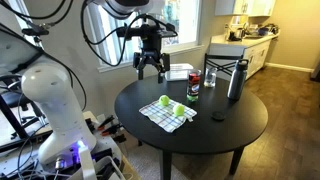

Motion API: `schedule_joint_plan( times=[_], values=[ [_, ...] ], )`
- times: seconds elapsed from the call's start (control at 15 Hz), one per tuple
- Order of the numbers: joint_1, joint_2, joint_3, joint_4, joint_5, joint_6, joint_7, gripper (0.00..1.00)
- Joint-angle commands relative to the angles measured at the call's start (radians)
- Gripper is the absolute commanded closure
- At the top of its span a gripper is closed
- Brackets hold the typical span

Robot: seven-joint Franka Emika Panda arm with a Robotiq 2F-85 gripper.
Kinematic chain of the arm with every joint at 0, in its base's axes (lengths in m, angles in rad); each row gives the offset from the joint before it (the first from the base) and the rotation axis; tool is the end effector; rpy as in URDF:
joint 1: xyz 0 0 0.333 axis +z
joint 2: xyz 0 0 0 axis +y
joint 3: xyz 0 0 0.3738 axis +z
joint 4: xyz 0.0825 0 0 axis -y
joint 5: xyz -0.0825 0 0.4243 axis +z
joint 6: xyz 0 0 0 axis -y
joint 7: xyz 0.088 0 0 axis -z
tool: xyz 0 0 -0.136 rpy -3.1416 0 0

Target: Put the green ball on the right into the glass container

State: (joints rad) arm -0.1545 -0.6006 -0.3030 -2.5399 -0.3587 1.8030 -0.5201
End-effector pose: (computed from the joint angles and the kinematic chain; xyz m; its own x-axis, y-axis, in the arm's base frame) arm 0.3033 -0.1971 0.4559 0.9512 0.2216 -0.2148 0.2401 -0.9686 0.0638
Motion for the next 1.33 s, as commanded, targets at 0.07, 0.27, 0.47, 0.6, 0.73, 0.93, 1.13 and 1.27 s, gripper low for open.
schedule_joint_plan(
  times=[0.07,0.27,0.47,0.6,0.73,0.93,1.13,1.27],
  values=[
    [0.0,0.0,0.0,0.001,0.001,-0.001,0.0,0.0],
    [0.0,0.0,0.0,0.001,0.001,-0.001,0.0,0.0],
    [0.002,0.011,-0.005,-0.007,0.0,0.037,0.007,0.0],
    [0.002,0.057,-0.01,-0.013,0.006,0.133,0.05,0.0],
    [-0.001,0.124,-0.022,-0.02,0.018,0.283,0.096,0.0],
    [-0.008,0.274,-0.034,-0.015,0.059,0.503,0.165,0.0],
    [-0.012,0.409,-0.025,0.003,0.116,0.644,0.194,0.0],
    [-0.01,0.469,-0.016,0.012,0.163,0.7,0.185,0.0]
  ],
)
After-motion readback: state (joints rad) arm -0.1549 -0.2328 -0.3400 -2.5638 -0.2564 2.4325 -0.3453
